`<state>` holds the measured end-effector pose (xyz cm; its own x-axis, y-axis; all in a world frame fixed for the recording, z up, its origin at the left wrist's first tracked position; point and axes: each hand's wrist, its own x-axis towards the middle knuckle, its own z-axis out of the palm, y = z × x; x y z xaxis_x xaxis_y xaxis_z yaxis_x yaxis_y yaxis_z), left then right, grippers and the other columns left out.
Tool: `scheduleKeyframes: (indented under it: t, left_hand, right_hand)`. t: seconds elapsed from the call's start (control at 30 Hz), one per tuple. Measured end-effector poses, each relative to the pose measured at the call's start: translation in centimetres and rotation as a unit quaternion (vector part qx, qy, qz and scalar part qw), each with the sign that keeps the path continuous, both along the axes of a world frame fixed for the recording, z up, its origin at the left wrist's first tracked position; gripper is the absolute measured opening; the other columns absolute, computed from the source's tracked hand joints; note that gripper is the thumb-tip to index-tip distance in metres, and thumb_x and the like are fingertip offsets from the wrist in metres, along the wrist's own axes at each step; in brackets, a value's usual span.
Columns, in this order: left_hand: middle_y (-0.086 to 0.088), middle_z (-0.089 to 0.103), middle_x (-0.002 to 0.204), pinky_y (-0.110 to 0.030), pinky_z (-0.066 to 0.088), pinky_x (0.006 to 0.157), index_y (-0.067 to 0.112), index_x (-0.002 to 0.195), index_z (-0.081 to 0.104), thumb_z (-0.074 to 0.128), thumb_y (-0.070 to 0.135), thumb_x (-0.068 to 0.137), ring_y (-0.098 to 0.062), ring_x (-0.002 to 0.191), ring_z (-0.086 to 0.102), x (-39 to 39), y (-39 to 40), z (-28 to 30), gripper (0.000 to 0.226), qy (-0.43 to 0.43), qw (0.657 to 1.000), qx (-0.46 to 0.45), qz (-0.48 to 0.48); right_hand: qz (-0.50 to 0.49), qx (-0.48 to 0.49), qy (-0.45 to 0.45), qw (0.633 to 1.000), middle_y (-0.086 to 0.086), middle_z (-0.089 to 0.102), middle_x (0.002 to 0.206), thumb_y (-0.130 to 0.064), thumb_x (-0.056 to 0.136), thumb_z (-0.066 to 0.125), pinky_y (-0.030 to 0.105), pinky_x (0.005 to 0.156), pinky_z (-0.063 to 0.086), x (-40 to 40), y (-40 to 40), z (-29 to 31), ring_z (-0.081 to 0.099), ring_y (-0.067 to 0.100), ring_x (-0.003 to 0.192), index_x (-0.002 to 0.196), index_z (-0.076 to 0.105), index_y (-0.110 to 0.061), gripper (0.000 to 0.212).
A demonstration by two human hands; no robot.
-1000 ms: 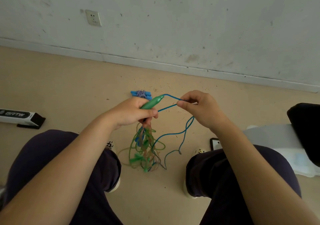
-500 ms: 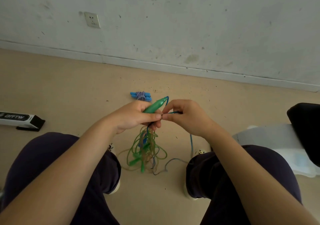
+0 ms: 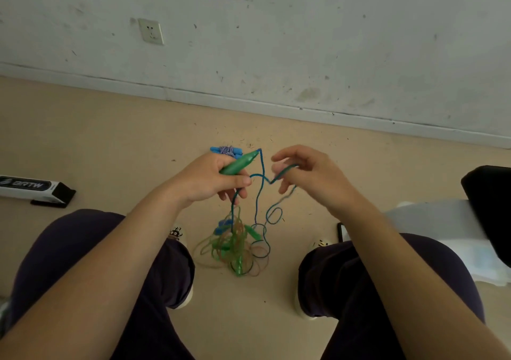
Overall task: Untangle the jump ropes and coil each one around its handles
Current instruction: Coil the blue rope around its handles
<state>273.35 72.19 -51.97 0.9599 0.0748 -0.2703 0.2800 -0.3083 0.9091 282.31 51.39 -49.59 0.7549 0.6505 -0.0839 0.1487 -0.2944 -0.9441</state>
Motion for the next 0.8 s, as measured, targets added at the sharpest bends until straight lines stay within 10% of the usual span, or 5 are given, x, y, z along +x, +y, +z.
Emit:
scheduleKeyframes:
  t: [0.23, 0.53, 0.7, 0.8]
  left_hand:
    - [-0.001, 0.069, 0.067, -0.021, 0.038, 0.047, 0.011, 0.087, 0.070, 0.075, 0.020, 0.087, -0.009, 0.052, 0.055, 0.0, -0.7, 0.3, 0.010, -0.008, 0.999, -0.018, 0.038]
    - [0.007, 0.058, 0.055, -0.016, 0.041, 0.052, 0.008, 0.090, 0.071, 0.066, 0.021, 0.094, -0.009, 0.051, 0.049, -0.2, -1.5, 0.4, 0.014, 0.017, 0.999, 0.015, 0.036]
    - [0.006, 0.057, 0.056, -0.025, 0.042, 0.057, 0.015, 0.083, 0.070, 0.069, 0.023, 0.092, -0.011, 0.052, 0.049, 0.4, -0.5, 0.0, 0.012, -0.035, 0.980, 0.043, 0.193]
    - [0.005, 0.057, 0.055, -0.016, 0.040, 0.048, 0.009, 0.091, 0.070, 0.068, 0.021, 0.093, -0.009, 0.049, 0.049, -0.2, -1.2, 0.6, 0.012, 0.003, 0.998, -0.014, 0.056]
  right_hand:
    - [0.219, -0.151, 0.035, 0.964, 0.003, 0.069, 0.102, 0.000, 0.079, 0.063, 0.037, 0.082, 0.053, -0.1, -0.2, -0.9, 0.068, 0.029, 0.094, 0.126, 0.052, -0.024, 0.053]
    - [0.218, -0.152, 0.031, 0.963, -0.004, 0.063, 0.122, -0.012, 0.080, 0.077, 0.037, 0.110, 0.041, -0.3, 0.2, -1.0, 0.060, 0.008, 0.114, 0.138, 0.044, -0.028, 0.068]
    - [0.217, -0.165, 0.047, 0.961, -0.007, 0.060, 0.128, -0.015, 0.082, 0.077, 0.031, 0.113, 0.037, -0.3, 0.1, -1.0, 0.057, 0.003, 0.118, 0.151, 0.026, -0.026, 0.086]
    - [0.170, -0.138, 0.032, 0.975, -0.004, 0.063, 0.123, -0.025, 0.080, 0.080, 0.036, 0.111, 0.041, -0.6, 0.6, -1.1, 0.060, 0.005, 0.114, 0.145, 0.036, -0.025, 0.078]
